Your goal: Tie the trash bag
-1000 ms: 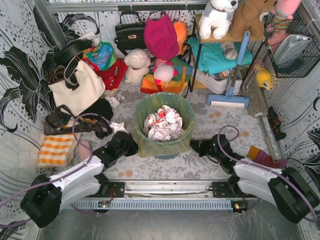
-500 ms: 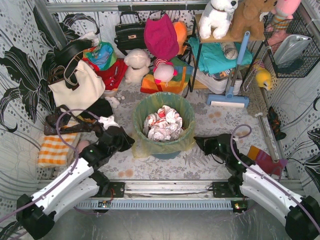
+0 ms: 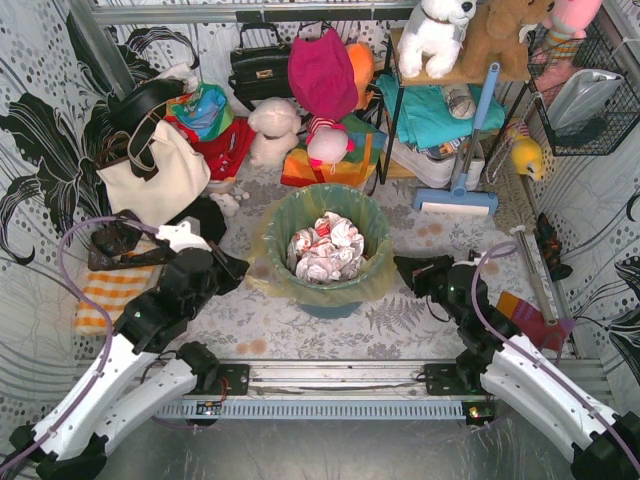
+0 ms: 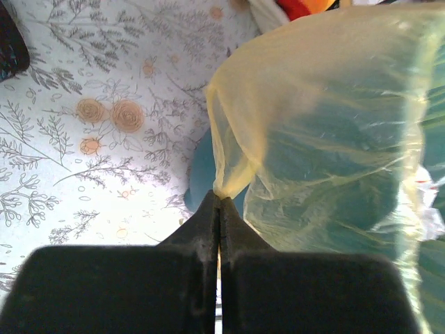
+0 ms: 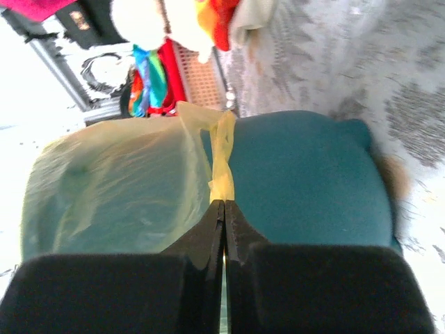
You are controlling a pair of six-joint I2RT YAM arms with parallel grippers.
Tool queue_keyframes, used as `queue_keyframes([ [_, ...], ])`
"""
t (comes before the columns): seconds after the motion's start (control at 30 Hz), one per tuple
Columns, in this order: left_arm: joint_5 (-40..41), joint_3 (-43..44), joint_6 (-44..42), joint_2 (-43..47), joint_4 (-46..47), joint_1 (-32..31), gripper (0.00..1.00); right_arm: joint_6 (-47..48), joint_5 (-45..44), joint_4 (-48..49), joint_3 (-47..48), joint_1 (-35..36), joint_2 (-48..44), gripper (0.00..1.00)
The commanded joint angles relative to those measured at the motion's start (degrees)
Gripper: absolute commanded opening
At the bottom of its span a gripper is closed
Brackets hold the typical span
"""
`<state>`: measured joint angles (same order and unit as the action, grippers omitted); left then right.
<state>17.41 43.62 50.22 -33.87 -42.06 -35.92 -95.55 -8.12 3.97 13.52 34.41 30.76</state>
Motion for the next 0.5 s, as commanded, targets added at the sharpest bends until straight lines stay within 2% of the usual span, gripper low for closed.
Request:
queue_keyframes([
  [0.0, 2.9, 5.3, -0.3, 1.0, -2.0, 0.2, 0.00, 9.3, -1.3, 7.8, 4.4, 0.2, -0.4, 0.00],
  [0.23, -1.2, 11.1, -1.8, -2.1, -1.6, 0.2, 0.00, 17.9, 1.6, 12.0, 10.4, 0.2, 2.5, 0.00],
  [0.47, -6.9, 15.9, -3.2, -3.5, -0.8, 0.2, 0.00, 23.2, 1.6, 7.6, 14.9, 0.2, 0.6, 0.00],
])
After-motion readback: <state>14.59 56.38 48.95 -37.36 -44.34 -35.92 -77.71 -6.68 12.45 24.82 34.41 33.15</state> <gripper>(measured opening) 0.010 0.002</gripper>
